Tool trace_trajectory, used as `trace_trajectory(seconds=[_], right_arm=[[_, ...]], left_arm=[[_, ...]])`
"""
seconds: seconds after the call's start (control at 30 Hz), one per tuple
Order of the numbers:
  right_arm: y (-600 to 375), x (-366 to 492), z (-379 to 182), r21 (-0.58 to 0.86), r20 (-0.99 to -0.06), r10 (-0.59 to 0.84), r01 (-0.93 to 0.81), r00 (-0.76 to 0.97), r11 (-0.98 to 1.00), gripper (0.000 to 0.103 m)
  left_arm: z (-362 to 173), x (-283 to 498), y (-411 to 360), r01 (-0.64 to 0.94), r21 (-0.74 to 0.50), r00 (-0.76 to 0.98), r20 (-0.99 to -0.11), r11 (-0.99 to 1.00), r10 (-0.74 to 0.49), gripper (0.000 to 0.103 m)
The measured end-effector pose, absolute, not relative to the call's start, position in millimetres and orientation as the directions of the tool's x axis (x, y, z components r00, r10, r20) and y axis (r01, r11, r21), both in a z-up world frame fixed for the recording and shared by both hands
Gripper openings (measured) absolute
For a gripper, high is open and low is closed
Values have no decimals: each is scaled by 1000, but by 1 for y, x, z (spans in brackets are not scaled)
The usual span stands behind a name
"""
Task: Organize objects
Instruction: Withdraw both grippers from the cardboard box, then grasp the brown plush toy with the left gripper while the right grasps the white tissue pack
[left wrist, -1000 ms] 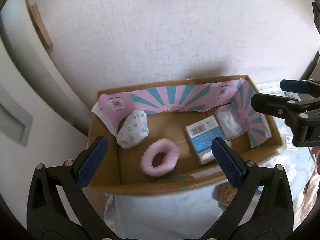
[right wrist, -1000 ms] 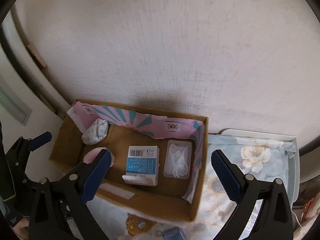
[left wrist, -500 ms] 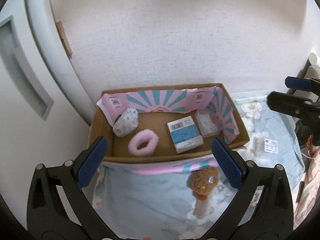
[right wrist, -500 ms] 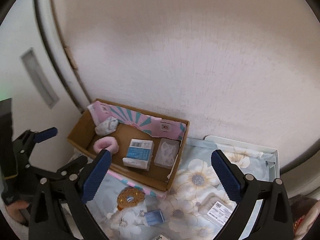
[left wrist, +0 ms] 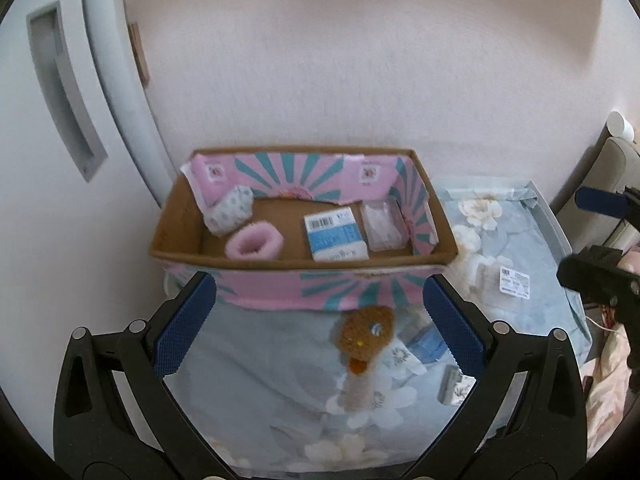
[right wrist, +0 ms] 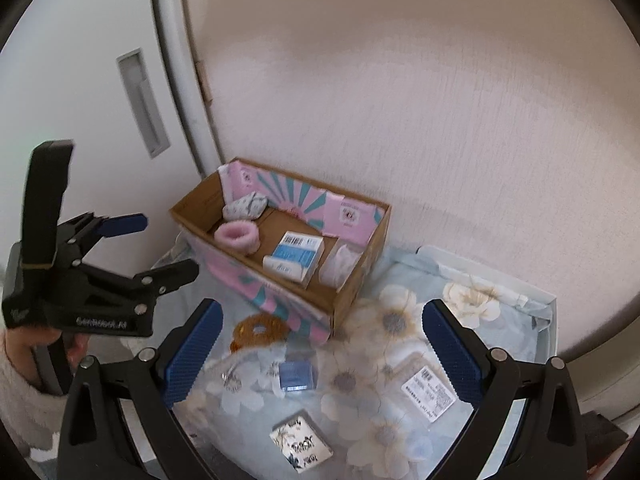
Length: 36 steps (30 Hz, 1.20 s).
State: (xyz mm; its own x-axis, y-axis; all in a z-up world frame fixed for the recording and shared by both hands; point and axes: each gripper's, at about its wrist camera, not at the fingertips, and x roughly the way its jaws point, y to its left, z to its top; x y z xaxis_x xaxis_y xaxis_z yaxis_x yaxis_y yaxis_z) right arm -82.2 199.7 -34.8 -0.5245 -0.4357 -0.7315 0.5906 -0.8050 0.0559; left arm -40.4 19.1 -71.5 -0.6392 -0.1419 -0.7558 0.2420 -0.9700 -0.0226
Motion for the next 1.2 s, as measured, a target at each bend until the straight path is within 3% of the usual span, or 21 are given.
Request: trace_trajectory(seconds=[0.37,0.63,0.97,1.07,1.13,1.2], right_arm=[[209,-57,-100,56,-755,-474,675,-454,-735,100],[212,-44,-156,61,-780,-484,721,-396,-690,100],[220,-32,-198,59,-791,-488,748,-370,-661,99],[218,-30,-206,51,-792,-491,761,-363,-646,94],[217,-29,-212,53,-794,-494,770,-354,-636,87],[216,-28,-216,60,-793,-504,779,-342,-624,82]], left_arm=[[-134,-40,26,265,-84,-571,-816,-961,-87,103],[-176,-58,41,236,-53,-541,-837,-970,-86,102],[-213,-74,48,234,-64,-523,-849,-970,-70,96],[-219,-75,47,242,-71,-525,-848,-968,-69,95],[-223,-76,45,248,-78,-525,-848,-966,-66,87],[-227,-77,44,248,-99,-521,-852,-964,-47,85]])
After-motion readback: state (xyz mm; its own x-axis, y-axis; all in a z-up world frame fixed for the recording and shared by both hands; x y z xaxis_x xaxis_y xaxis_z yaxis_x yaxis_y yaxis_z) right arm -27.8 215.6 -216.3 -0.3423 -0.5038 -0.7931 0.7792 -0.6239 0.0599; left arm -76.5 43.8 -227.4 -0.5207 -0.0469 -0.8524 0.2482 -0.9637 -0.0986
